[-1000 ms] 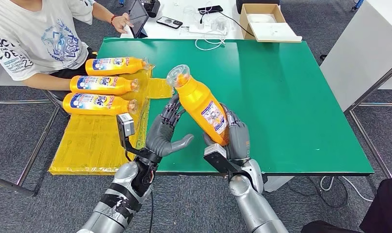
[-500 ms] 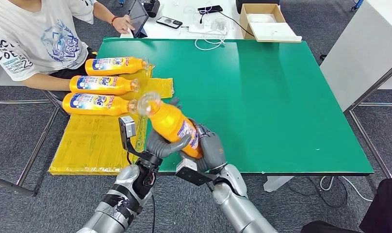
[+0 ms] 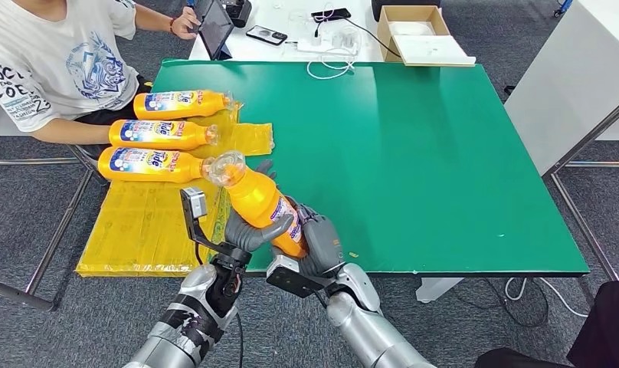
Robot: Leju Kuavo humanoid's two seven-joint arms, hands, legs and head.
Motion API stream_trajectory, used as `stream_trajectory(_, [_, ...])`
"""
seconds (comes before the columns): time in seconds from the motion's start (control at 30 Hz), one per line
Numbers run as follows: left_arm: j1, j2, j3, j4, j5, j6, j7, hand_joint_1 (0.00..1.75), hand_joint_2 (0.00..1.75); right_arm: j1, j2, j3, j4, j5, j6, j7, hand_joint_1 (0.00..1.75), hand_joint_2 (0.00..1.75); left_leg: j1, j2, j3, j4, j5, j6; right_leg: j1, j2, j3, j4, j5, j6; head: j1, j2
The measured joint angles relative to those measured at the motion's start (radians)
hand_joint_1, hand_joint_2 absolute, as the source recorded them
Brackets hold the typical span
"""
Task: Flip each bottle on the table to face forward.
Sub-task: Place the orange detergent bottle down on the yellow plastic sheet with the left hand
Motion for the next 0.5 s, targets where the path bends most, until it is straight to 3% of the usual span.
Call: stream_trajectory(0.5, [0.011, 0.000, 0.003, -0.004, 0.013, -0.047, 0.002, 1.75, 1.75, -0.002, 0.000, 0.007, 0.008, -0.030, -0.004, 0.000, 1.75, 1.75, 0.000, 0.000, 0.000, 0.000, 0.000, 0.000, 0.000, 0.000, 0.000, 0.000, 0.000, 0.000, 0.000, 0.000])
